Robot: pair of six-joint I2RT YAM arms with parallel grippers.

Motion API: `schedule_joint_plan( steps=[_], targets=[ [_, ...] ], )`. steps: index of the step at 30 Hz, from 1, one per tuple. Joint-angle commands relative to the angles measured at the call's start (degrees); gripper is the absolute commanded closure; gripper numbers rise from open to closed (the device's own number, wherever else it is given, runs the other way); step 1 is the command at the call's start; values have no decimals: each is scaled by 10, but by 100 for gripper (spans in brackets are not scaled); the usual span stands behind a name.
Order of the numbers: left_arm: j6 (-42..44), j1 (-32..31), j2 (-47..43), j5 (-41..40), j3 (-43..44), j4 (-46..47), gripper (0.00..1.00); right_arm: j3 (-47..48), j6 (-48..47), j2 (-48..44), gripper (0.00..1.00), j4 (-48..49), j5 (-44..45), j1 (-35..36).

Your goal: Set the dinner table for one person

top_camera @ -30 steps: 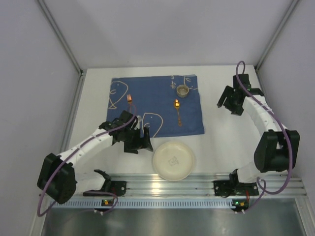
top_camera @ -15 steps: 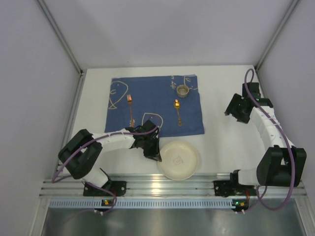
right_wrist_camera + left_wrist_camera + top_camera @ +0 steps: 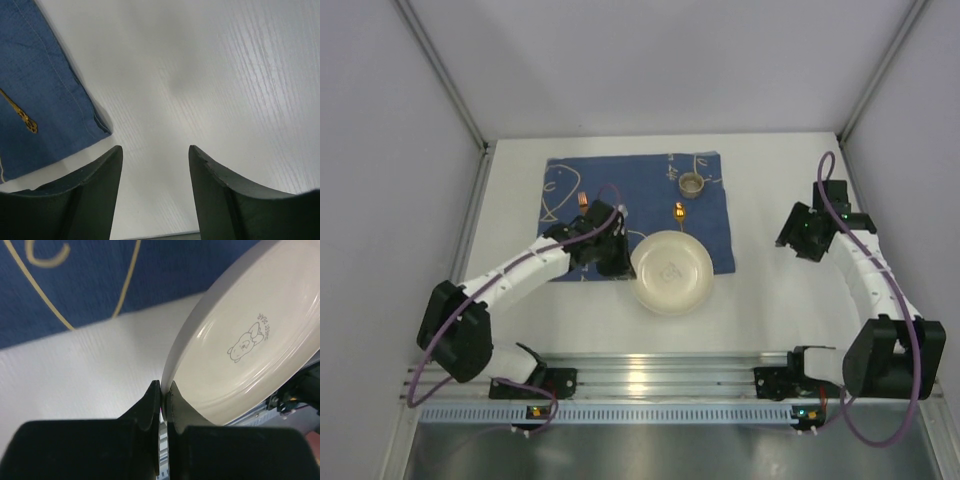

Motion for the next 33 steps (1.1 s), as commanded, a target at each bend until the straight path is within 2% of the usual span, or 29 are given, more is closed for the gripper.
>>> schedule_joint_plan(
  steps=[1,4,7,13,15,17,28,30,31,32,33],
  targets=[
    [70,99,-6,24,69,-33,100,-17,-3,-34,44,1,-25,-5],
    [94,168,38,56,111,-34,100,-42,-2,-49,45,5,-40,-4],
    [99,194,97,58,159,-32,100,-65,-3,-64,45,8,-51,-4],
    [68,197,214,43,219,-20,100,-85,-4,-89,45,4,-63,-4],
    [60,197,239,9,227,-34,100,-92,-6,-94,45,0,-65,-4],
    [47,198,245,-27,227,-38,100,-97,-6,-102,45,-2,-69,-4],
    [26,200,232,-83,230,-37,99,-102,-6,-96,45,3,-77,6],
    [28,200,236,-87,243,-53,77,-101,-6,-93,43,7,-76,7],
    [30,201,237,-89,247,-57,66,-100,-6,-91,36,7,-77,7],
    [35,201,237,-87,251,-58,45,-98,-3,-86,32,9,-77,8],
    [37,201,236,-86,253,-59,40,-95,-4,-86,30,11,-77,8]
  ],
)
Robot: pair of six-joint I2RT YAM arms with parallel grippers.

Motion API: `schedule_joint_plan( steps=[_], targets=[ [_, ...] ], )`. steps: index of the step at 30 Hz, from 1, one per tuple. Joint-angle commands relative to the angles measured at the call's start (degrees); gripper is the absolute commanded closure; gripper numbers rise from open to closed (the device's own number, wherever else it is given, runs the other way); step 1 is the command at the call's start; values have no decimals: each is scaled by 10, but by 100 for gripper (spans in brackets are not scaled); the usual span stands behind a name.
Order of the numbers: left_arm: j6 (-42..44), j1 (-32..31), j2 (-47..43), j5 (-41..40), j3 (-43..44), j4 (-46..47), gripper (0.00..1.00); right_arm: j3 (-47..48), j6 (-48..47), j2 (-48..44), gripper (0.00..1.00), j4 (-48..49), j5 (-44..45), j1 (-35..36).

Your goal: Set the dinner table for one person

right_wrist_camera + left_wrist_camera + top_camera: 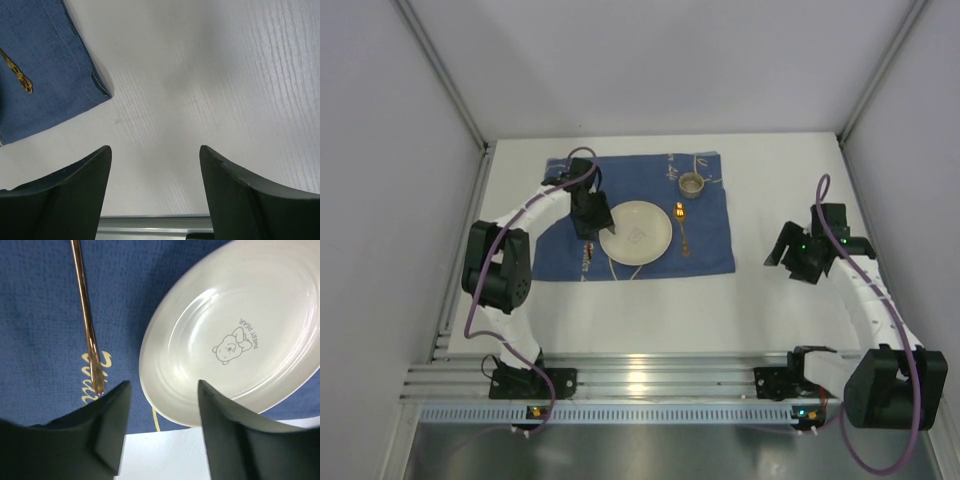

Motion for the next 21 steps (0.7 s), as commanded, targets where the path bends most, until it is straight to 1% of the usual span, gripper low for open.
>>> schedule_joint_plan(
  steps=[1,3,5,6,8,9,11,12,13,15,16,17,18,19,20,21],
  targets=[
    [2,3,-23,-22,29,-12,36,10,-3,10,28,11,-6,4],
    [3,3,-29,-30,32,-19,24,23,-3,16,25,11,-5,5],
    [7,4,-39,-38,38,-26,18,33,1,24,21,8,-8,6],
    [10,4,-45,-41,46,-30,13,44,3,27,18,6,-11,7],
    [24,6,-59,-48,53,-45,11,58,15,40,15,5,-31,10],
    [30,8,-78,-76,57,-49,11,73,20,44,14,4,-37,13],
    [59,23,-103,-86,54,-52,11,100,39,47,13,4,-51,17],
    [70,42,-131,-97,44,-50,11,109,46,45,13,4,-56,17],
    [80,56,-141,-97,36,-47,11,115,53,44,13,4,-61,41],
    [97,91,-172,-88,10,-22,11,130,81,39,13,8,-75,51],
    [111,124,-185,-83,-2,-9,11,133,91,39,13,14,-80,69],
    [119,137,-198,-84,-35,36,11,145,109,39,13,16,-85,79],
    [132,148,-237,-80,-61,68,12,153,117,40,13,16,-85,93],
    [165,158,-263,-81,-94,117,13,161,128,41,13,14,-84,122],
    [182,158,-289,-80,-175,167,14,181,133,41,13,11,-77,137],
    [198,158,-323,-79,-221,283,14,192,134,39,13,11,-72,156]
  ],
)
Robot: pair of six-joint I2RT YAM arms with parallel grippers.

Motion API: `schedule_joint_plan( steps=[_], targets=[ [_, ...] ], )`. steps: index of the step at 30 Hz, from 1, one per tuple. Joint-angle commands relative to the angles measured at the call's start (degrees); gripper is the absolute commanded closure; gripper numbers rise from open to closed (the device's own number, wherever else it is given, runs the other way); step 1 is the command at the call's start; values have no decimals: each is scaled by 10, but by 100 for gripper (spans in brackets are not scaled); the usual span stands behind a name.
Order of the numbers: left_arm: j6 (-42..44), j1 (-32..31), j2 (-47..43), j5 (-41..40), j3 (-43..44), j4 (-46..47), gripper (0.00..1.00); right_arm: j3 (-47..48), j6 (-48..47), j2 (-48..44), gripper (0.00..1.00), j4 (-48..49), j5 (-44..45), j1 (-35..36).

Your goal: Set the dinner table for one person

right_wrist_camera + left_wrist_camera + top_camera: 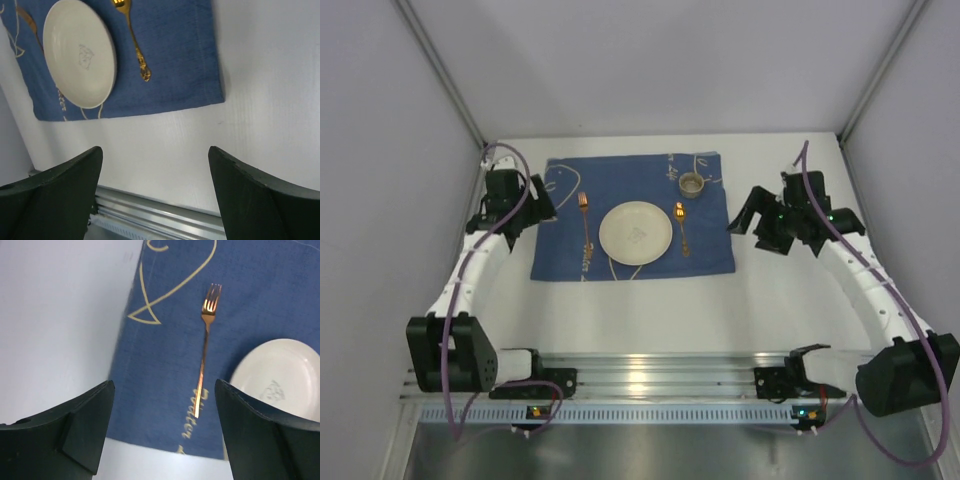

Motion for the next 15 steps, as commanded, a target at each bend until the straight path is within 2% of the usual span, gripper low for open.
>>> schedule_joint_plan(
  steps=[1,2,3,5,6,9,11,13,15],
  targets=[
    [108,-3,-126,-2,-160,243,14,66,37,-15,13,8,-1,85],
    [122,-4,-160,-7,-254,289,13,87,33,-18,12,7,9,106],
    [134,-3,-186,-11,-295,401,11,96,30,-19,11,7,13,122],
    [169,-3,-245,-16,-388,461,9,115,17,-28,3,6,35,167],
    [176,-3,-257,-18,-411,496,7,118,16,-33,0,5,44,180],
    [216,-3,-272,-23,-468,515,8,110,15,-59,0,2,97,217],
    [215,-3,-270,-51,-516,581,6,84,18,-87,0,14,128,238],
    [215,-2,-264,-59,-553,687,2,54,3,-125,0,66,123,251],
    [211,0,-226,-35,-584,738,1,11,-1,-146,0,97,95,253]
  ],
)
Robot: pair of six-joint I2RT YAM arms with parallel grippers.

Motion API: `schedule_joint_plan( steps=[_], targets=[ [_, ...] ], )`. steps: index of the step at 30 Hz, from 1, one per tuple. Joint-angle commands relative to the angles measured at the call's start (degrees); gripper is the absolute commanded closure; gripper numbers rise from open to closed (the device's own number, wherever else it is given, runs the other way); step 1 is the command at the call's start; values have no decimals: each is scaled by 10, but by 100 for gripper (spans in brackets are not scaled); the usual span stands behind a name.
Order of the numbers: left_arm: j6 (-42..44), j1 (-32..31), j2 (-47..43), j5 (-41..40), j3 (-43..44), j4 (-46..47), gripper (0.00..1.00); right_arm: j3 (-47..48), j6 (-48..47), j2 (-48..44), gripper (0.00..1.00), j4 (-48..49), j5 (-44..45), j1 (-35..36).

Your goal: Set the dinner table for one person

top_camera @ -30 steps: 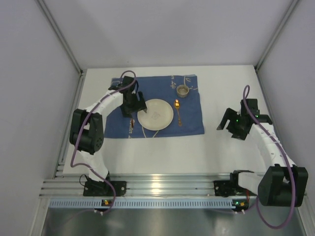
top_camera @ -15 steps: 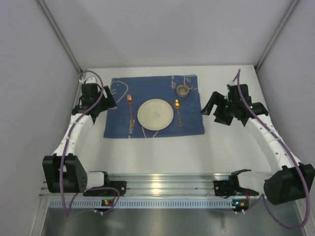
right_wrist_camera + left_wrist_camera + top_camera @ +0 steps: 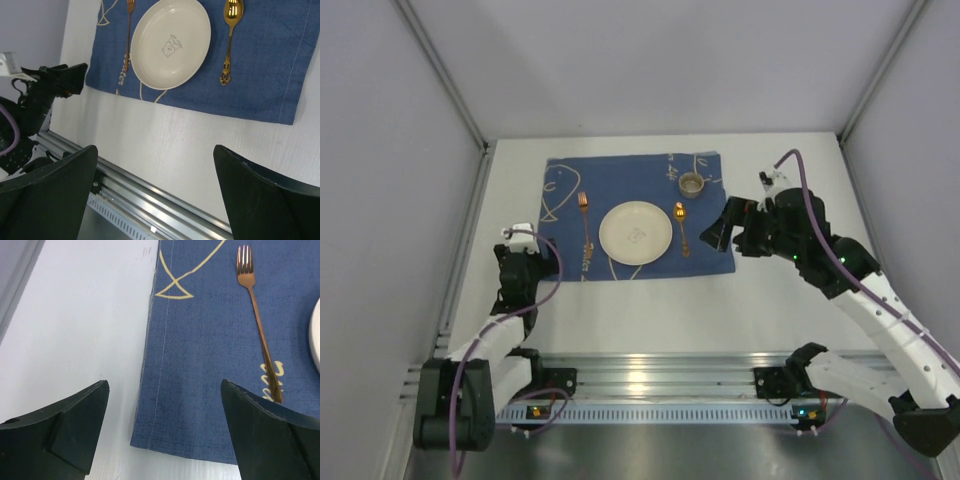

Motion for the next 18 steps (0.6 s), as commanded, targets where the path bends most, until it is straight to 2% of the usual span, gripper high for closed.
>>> schedule_joint_plan(
  steps=[1,4,8,10,12,15,16,17,18],
  targets=[
    [17,3,45,10,-32,199,2,-52,-13,-52,0,87,-18,14],
    [15,4,125,11,-46,293,1,-82,-11,-56,0,107,-48,15],
    [19,6,188,14,-9,325,2,-90,-17,-33,0,104,-76,22],
    [14,7,228,16,14,306,2,-86,-17,-18,0,103,-82,30],
    [12,23,253,50,75,231,6,-81,-19,-11,0,103,-84,34],
    [9,28,291,107,113,210,11,-73,-36,1,0,114,-81,41],
    [9,28,298,121,96,300,9,-72,-41,5,0,117,-78,42],
    [15,27,337,134,37,364,8,-73,-43,8,0,125,-77,42],
    [16,27,367,119,2,487,3,-74,-43,10,0,130,-77,43]
  ],
)
